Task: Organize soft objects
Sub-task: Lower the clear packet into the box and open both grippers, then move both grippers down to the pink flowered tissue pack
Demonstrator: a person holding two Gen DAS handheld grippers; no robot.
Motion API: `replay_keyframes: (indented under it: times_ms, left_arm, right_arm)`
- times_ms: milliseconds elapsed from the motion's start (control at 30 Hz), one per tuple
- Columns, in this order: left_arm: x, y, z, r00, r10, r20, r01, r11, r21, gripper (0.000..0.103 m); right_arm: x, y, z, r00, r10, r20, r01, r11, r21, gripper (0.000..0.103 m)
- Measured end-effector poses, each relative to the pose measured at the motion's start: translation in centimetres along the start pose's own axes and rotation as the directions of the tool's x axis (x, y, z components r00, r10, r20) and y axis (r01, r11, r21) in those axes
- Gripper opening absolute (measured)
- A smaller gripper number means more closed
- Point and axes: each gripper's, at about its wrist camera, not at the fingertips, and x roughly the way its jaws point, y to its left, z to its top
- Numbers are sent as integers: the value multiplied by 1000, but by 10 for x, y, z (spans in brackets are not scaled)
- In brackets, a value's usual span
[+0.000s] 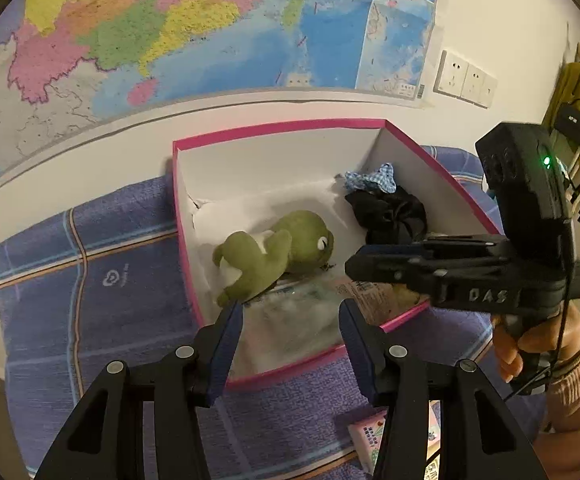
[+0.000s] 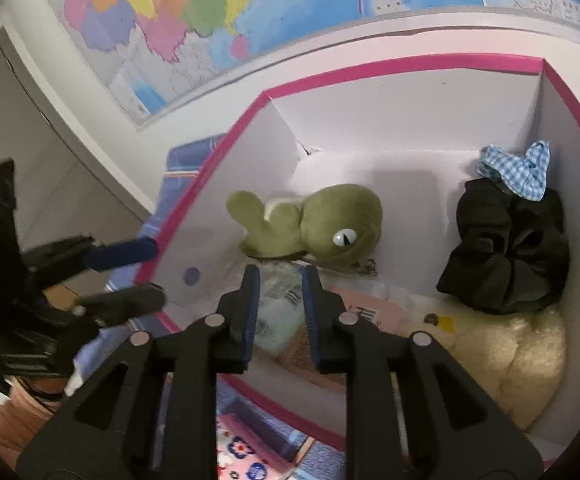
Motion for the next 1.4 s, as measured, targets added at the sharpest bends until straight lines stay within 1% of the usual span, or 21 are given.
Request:
replay_keyframes:
  times_ms: [100, 200, 333, 400, 467, 533, 600, 700, 800, 900, 967, 1100, 1167, 1267, 1400]
  left_arm:
    - [-2, 1, -1, 1000, 3, 8, -2, 1000, -9, 51]
    - [-5, 2, -2, 1000, -4, 18, 4, 1000, -15, 51]
    - [-17, -3, -8, 998, -29, 53, 29, 1000, -9, 51]
    - [-27, -7, -13, 996, -52, 78, 52, 999, -3, 52]
    - [-34, -12, -17, 993, -68, 95, 68, 998, 4, 53]
    - [-40, -18, -24, 991, -84, 107, 83, 996, 15, 54]
    - [-44, -23, -31, 989, -102, 110, 100, 995, 22, 55]
    - [-41, -31, -45, 987, -131, 91, 130, 991, 18, 56]
    - [-34, -36, -58, 983, -174, 66, 175, 985, -9, 56]
    - [-22, -41, -72, 984, -175, 32, 176, 984, -31, 56]
    - [-15, -42, -80, 985, -172, 9, 172, 984, -49, 56]
    - [-1, -40, -94, 981, -191, -37, 186, 977, -100, 56]
    - [4, -42, -100, 982, -182, -57, 176, 979, -104, 56]
    - [7, -45, -107, 977, -202, -70, 194, 975, -111, 56]
    - [11, -50, -112, 974, -207, -87, 197, 974, -109, 54]
  right_arm:
    - [1, 2, -3, 1000, -18, -5, 18, 1000, -19, 25]
    - [-5, 4, -4, 1000, -5, 4, 5, 1000, -17, 25]
    - [-23, 8, -11, 999, 13, 32, -12, 999, -31, 26]
    - [-36, 12, -16, 998, 37, 50, -35, 998, -44, 28]
    - [-49, 18, -21, 997, 48, 67, -44, 997, -62, 35]
    - [-63, 23, -25, 994, 76, 81, -70, 995, -71, 38]
    - [-75, 28, -31, 992, 88, 91, -80, 993, -87, 38]
    - [-89, 33, -43, 990, 106, 89, -96, 990, -106, 40]
    - [-96, 37, -58, 991, 109, 72, -100, 988, -120, 46]
    - [-96, 37, -74, 993, 111, 39, -106, 987, -120, 46]
    - [-92, 38, -85, 995, 98, 11, -96, 988, -125, 46]
    - [-82, 35, -103, 995, 89, -36, -93, 989, -113, 46]
    - [-74, 30, -111, 995, 86, -60, -91, 992, -87, 46]
    - [-62, 22, -122, 992, 76, -97, -81, 995, -53, 46]
    - [-50, 15, -132, 989, 86, -123, -88, 996, -17, 46]
